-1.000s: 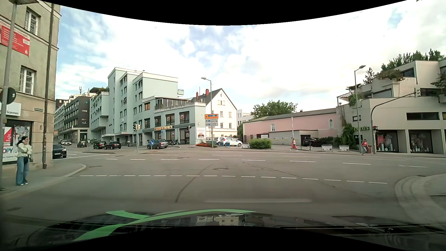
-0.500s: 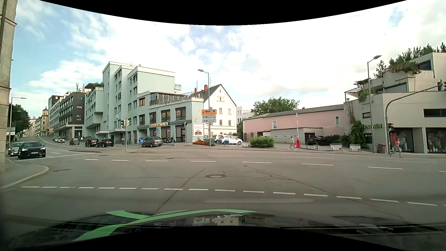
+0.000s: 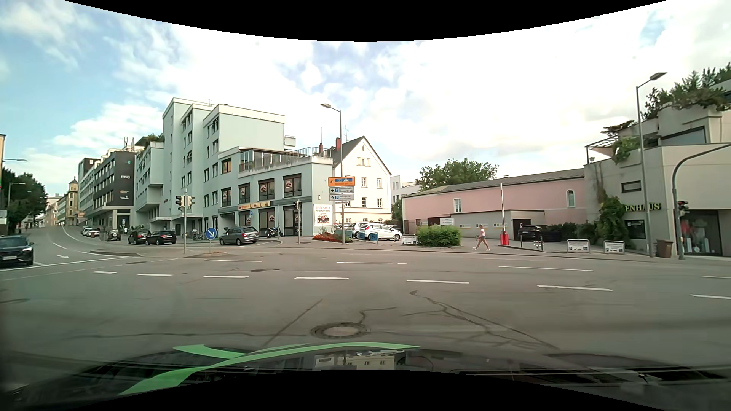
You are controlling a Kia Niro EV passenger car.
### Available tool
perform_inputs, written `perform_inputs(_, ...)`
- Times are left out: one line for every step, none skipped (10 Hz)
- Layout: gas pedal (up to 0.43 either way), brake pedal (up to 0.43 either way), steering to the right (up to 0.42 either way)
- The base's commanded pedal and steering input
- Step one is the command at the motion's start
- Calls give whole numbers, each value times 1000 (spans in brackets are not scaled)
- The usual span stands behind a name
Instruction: Follow the waypoints while adhering to traffic rules and regulations
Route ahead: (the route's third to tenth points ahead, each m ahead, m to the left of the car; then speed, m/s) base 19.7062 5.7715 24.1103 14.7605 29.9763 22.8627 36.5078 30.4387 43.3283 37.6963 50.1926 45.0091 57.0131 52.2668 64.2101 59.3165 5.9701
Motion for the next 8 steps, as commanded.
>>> perform_inputs(110,0,-52)
perform_inputs(138,0,-56)
perform_inputs(138,0,-59)
perform_inputs(118,0,-60)
perform_inputs(118,0,-60)
perform_inputs(87,0,-60)
perform_inputs(47,0,-61)
perform_inputs(59,0,-65)
